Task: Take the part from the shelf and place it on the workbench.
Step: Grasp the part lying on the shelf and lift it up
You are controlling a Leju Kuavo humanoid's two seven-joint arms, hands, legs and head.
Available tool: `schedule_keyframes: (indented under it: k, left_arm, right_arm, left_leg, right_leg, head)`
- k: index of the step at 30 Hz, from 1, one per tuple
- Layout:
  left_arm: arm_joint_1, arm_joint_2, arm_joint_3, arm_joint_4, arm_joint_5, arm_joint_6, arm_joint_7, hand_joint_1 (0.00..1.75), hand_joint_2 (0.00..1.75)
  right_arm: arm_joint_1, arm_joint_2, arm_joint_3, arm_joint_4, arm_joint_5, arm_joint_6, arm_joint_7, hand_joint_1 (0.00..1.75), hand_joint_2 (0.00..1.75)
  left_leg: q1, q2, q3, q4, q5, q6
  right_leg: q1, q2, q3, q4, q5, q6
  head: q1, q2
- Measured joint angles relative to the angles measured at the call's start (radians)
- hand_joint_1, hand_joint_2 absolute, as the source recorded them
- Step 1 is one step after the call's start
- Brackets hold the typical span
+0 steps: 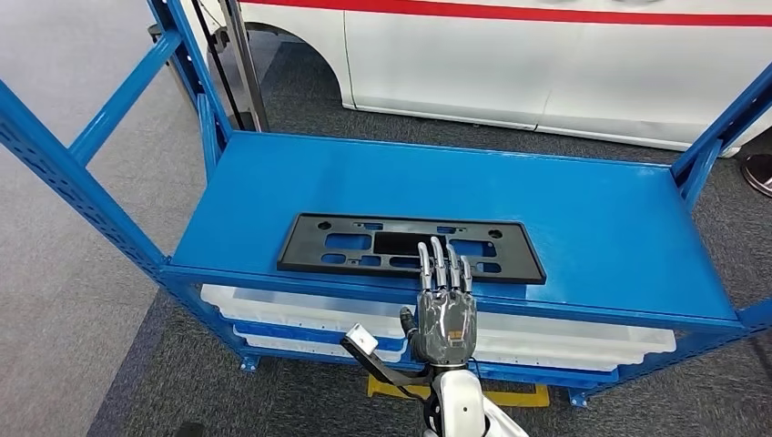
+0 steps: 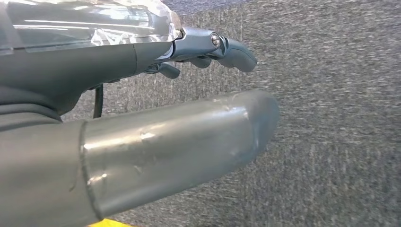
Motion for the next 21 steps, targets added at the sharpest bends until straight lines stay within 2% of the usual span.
schedule_keyframes:
  k: [2,5,7,9,10,11,12,13,15,16,19,21]
  left_arm:
    - [-0.003,-0.001,0.0,0.001,-0.004,0.0,0.003,0.0,0.0]
    - [-0.01,0.001,0.0,0.001,-0.006,0.0,0.005,0.0,0.0]
    - [-0.014,0.003,-0.001,0.001,-0.006,0.0,0.006,0.0,0.0]
    - [-0.015,0.005,-0.001,0.001,-0.006,0.002,0.01,0.0,0.0]
    - [-0.014,0.007,-0.001,0.001,-0.006,0.002,0.012,0.0,0.0]
    - [-0.014,0.008,-0.001,0.001,-0.006,0.003,0.013,0.0,0.0]
    - [-0.014,0.009,-0.001,0.001,-0.006,0.003,0.014,0.0,0.0]
    - [-0.014,0.01,-0.001,0.001,-0.006,0.003,0.014,0.0,0.0]
    - [-0.015,0.011,-0.001,0.001,-0.007,0.003,0.014,0.0,0.0]
    - [-0.015,0.012,-0.001,0.001,-0.008,0.002,0.013,0.0,0.0]
    - [-0.012,0.012,-0.001,0.002,-0.012,0.0,0.013,0.0,0.0]
    - [-0.012,0.012,-0.002,0.002,-0.014,0.0,0.013,0.0,0.0]
  right_arm:
    - [-0.002,0.008,-0.011,0.026,0.0,0.0,-0.014,0.02,1.75]
    - [-0.005,0.022,-0.041,0.067,0.0,0.0,-0.029,0.02,1.75]
    - [-0.008,0.03,-0.066,0.097,0.0,0.0,-0.038,0.02,1.75]
    - [-0.007,0.034,-0.094,0.125,0.0,0.0,-0.047,0.02,1.75]
    - [-0.005,0.035,-0.106,0.136,0.0,0.0,-0.051,0.02,1.75]
    - [-0.002,0.035,-0.118,0.146,0.0,0.0,-0.054,0.02,1.75]
    - [0.0,0.035,-0.128,0.154,0.0,0.0,-0.057,0.02,1.75]
    - [0.001,0.036,-0.136,0.16,0.0,0.0,-0.06,0.02,1.75]
    - [0.002,0.038,-0.152,0.168,0.0,0.0,-0.069,0.02,1.75]
    - [0.003,0.04,-0.16,0.171,0.0,0.0,-0.074,0.02,1.75]
    - [0.007,0.046,-0.181,0.173,0.0,-0.001,-0.088,0.02,1.75]
    - [0.007,0.049,-0.193,0.173,0.0,-0.001,-0.091,0.02,1.75]
  left_leg:
    - [-0.001,0.001,0.0,0.0,-0.003,-0.01]
    - [-0.001,0.003,0.0,0.011,-0.018,-0.026]
    - [0.002,0.004,-0.037,0.093,-0.065,-0.035]
    - [0.005,0.004,-0.106,0.225,-0.119,-0.043]
    - [0.006,0.004,-0.132,0.267,-0.126,-0.047]
    - [0.008,0.004,-0.14,0.273,-0.112,-0.05]
    - [0.01,0.005,-0.127,0.236,-0.078,-0.052]
    - [0.012,0.005,-0.098,0.169,-0.035,-0.052]
    - [0.011,0.005,-0.042,0.049,0.012,-0.048]
    - [0.01,0.004,-0.028,0.02,0.017,-0.044]
    - [0.008,0.003,-0.025,0.009,0.012,-0.025]
    - [0.011,0.004,-0.021,0.002,0.014,-0.009]
  right_leg:
    - [0.005,0.0,0.013,-0.029,-0.002,-0.007]
    - [-0.002,0.0,0.026,-0.051,0.001,-0.016]
    - [-0.008,-0.003,0.038,-0.063,0.003,-0.023]
    - [-0.008,-0.004,0.04,-0.064,0.001,-0.027]
    - [-0.008,-0.004,0.04,-0.063,-0.001,-0.027]
    - [-0.009,-0.003,0.042,-0.062,-0.003,-0.025]
    - [-0.01,-0.002,0.045,-0.059,-0.007,-0.023]
    - [-0.01,-0.001,0.048,-0.055,-0.012,-0.019]
    - [-0.008,0.001,0.049,-0.044,-0.023,-0.009]
    - [-0.006,0.001,0.048,-0.039,-0.027,-0.004]
    - [-0.006,0.002,0.045,-0.035,-0.031,0.009]
    - [-0.008,0.001,0.03,0.002,-0.059,0.018]
  head:
    - [0.0,0.0]
    - [0.0,0.0]
    - [-0.001,0.0]
    - [-0.001,0.0]
    - [-0.002,0.0]
    - [-0.002,0.0]
    - [-0.002,0.0]
    - [-0.002,0.0]
    - [-0.002,0.0]
    - [-0.001,0.0]
    - [-0.001,0.0]
    - [-0.001,0.0]
